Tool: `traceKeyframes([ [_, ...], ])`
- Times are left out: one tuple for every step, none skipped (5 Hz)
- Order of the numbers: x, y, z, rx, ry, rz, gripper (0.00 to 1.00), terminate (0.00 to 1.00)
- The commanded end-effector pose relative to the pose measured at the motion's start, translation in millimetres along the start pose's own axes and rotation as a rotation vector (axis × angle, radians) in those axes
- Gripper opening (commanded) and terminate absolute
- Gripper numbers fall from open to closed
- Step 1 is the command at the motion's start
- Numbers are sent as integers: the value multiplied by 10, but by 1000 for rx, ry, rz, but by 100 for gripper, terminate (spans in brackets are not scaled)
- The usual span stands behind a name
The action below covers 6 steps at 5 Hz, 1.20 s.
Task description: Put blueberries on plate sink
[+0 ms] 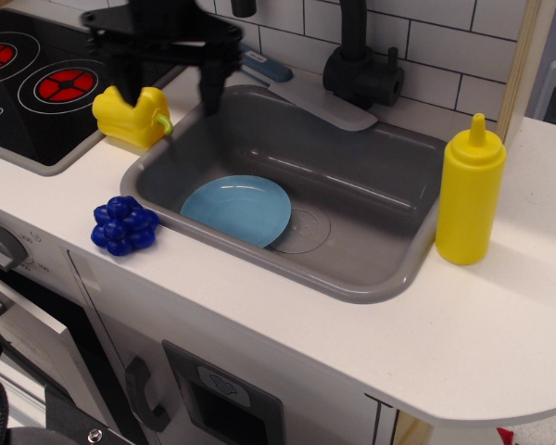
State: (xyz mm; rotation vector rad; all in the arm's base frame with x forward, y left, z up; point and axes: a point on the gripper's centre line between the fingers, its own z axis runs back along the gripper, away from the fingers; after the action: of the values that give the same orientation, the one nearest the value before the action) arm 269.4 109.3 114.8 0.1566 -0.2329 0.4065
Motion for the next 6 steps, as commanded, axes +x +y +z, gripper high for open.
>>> traceKeyframes([
  [-274, 281, 69, 30, -22, -112, 100, 0],
  [-349, 269, 66, 20, -8, -128, 100, 0],
  [-402, 232, 17, -7, 14, -161, 100, 0],
  [-549, 203, -118, -10, 25, -185, 100, 0],
  [-602, 225, -227, 14, 21, -180, 100, 0],
  [-652, 204, -330, 13, 19, -182, 100, 0],
])
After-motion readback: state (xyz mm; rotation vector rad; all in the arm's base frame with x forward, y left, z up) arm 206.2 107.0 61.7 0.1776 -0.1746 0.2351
